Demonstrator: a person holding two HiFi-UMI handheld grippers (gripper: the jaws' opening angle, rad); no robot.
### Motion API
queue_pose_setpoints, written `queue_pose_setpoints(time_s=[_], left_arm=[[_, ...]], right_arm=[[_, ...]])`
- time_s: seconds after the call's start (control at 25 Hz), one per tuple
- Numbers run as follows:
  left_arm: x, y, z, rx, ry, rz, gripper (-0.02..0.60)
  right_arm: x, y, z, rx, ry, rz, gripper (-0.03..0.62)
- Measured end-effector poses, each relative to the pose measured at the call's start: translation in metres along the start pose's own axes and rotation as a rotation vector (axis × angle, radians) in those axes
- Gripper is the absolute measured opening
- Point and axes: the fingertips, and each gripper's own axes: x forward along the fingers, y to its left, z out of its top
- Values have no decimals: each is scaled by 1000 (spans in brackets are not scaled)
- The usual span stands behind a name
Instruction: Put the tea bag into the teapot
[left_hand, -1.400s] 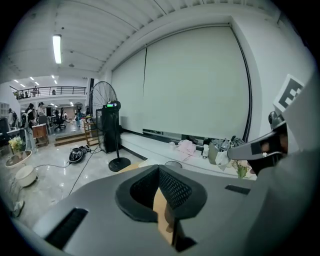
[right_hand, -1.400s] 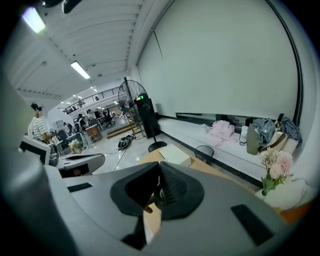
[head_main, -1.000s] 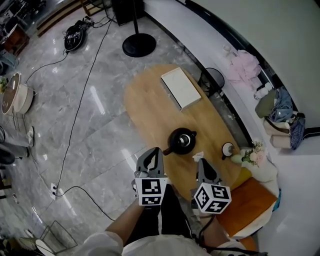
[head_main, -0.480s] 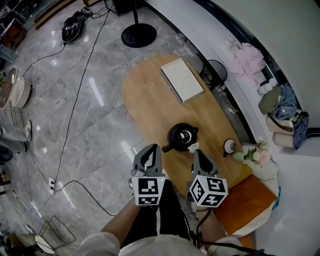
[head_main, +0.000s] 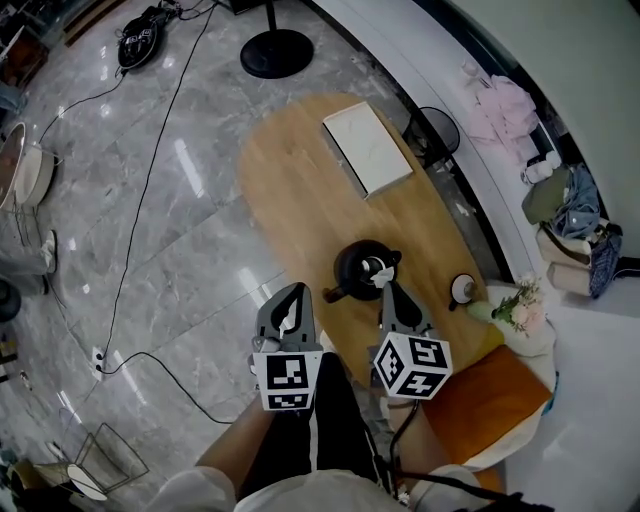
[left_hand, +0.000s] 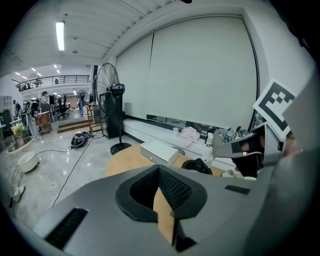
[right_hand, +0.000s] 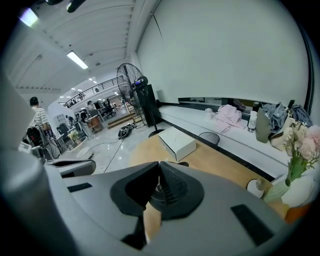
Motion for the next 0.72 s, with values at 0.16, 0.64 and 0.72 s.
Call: queue_pose_setpoints(time_s=[0.16, 0.64, 0.72], left_arm=[[1, 7, -2, -9, 1, 10, 5], [5, 17, -15, -24, 20, 37, 5], [6, 18, -17, -24, 23, 37, 5]], right_arm=[[10, 3, -3, -3, 14, 3, 38], [24, 0, -15, 5, 41, 7, 38], [26, 0, -17, 18, 45, 9, 38]])
